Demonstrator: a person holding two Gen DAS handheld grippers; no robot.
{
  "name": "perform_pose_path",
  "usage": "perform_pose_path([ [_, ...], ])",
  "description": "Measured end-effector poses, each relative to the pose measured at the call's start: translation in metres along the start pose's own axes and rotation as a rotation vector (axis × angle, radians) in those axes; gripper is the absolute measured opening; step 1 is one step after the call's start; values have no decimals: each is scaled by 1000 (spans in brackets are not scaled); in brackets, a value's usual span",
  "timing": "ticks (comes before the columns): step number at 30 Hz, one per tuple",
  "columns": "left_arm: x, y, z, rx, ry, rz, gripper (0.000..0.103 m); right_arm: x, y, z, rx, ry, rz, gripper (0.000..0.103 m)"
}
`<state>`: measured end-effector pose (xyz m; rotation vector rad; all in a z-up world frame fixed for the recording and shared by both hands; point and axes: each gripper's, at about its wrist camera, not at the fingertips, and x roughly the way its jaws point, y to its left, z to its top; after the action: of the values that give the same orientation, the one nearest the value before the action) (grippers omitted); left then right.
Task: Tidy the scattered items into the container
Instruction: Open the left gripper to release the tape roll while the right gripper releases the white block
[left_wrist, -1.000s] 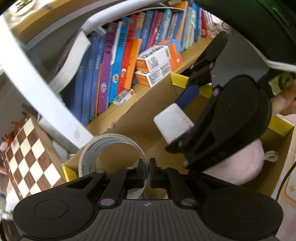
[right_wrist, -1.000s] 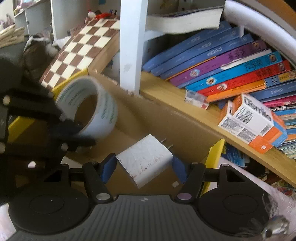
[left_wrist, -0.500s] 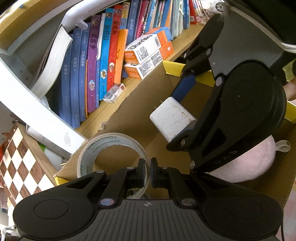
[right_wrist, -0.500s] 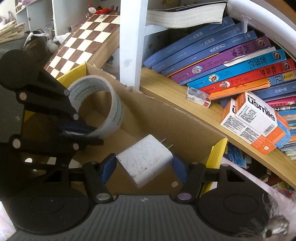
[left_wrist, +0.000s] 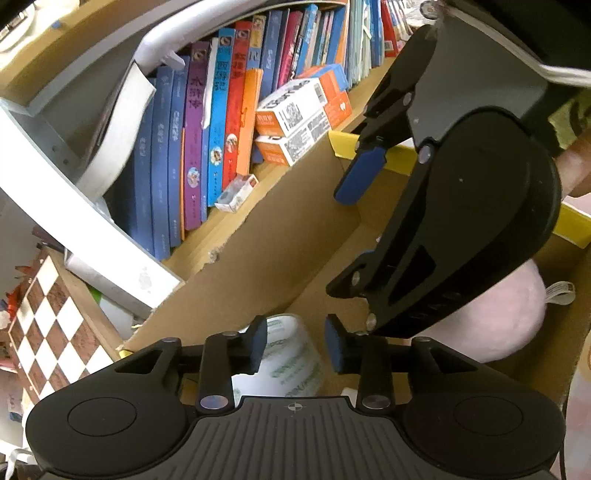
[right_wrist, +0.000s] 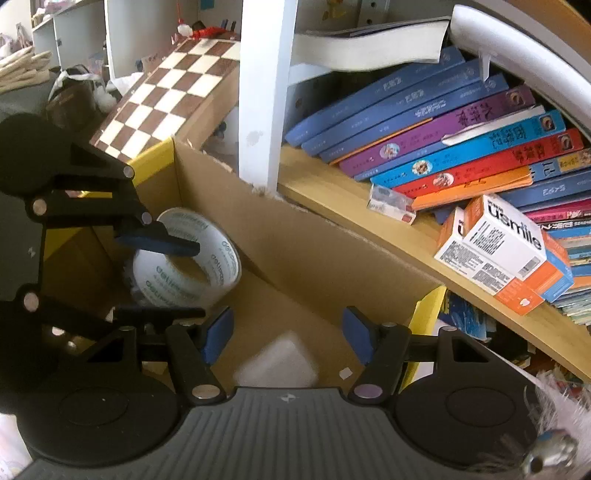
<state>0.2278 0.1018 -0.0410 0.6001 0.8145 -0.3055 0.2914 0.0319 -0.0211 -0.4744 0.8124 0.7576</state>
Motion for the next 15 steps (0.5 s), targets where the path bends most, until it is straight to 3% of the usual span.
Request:
perform_pose_path([
  [2,-7,-1,0,3,-10,13,41,-5,1,1,-2,-7,-5,64],
  [4,-14,-1,0,4,-22,30,51,-11,2,1,-1,-15,-10,64],
  [9,-34,-1,-1,-17,-49,65,52,-29,4,-1,10,-40,-23,64],
  [12,-45,-4,-2,-33,-70,80,60,-42,5,-3,28,-59,-31,64],
  [15,-58,-6,-4,-55,-86,92,62,-56,8,-6,42,-80,-39,64],
])
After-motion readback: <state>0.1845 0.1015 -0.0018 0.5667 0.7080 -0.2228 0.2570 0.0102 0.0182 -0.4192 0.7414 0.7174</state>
